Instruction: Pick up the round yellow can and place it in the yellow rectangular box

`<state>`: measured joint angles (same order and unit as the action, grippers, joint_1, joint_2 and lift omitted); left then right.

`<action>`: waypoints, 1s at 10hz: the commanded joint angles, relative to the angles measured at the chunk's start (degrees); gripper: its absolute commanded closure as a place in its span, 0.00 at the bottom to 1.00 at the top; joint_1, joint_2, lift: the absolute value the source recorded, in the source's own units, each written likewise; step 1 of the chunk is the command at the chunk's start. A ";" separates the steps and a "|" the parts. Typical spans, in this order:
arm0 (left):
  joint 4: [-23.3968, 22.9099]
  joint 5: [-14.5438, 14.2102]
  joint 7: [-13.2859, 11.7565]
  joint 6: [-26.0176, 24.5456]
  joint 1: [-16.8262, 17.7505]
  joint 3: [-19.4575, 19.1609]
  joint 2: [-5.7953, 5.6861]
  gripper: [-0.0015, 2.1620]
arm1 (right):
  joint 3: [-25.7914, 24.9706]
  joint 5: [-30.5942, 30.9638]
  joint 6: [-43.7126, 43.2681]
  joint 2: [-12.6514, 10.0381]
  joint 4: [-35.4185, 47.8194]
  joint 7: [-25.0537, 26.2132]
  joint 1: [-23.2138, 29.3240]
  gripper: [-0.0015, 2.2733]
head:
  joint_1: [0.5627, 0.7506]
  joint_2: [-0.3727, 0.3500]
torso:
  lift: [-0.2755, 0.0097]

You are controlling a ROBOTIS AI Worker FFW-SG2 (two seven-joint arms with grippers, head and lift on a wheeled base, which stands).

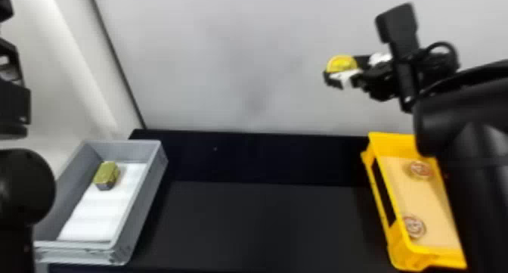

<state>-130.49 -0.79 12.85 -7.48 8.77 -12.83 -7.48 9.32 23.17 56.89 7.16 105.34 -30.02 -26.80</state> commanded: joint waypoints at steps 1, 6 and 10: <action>-0.38 0.09 -0.01 -0.52 0.11 0.00 -0.17 0.04 | -2.72 3.47 0.35 1.90 2.76 0.29 -0.80 0.34 | 0.70 0.59 | 0.96; -1.26 0.35 -0.01 -1.31 0.11 -0.62 -0.17 0.04 | -11.60 7.70 2.11 7.43 4.69 0.82 -0.18 0.34 | 0.70 0.59 | 0.96; -1.44 0.44 -0.01 -1.49 0.19 -0.71 -0.17 0.04 | -19.51 7.08 0.88 7.87 1.97 1.61 2.19 0.34 | 0.70 0.59 | 0.96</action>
<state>-131.90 -0.35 12.84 -8.89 8.91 -13.54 -7.65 -7.56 30.87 58.59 15.00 108.81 -28.46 -25.38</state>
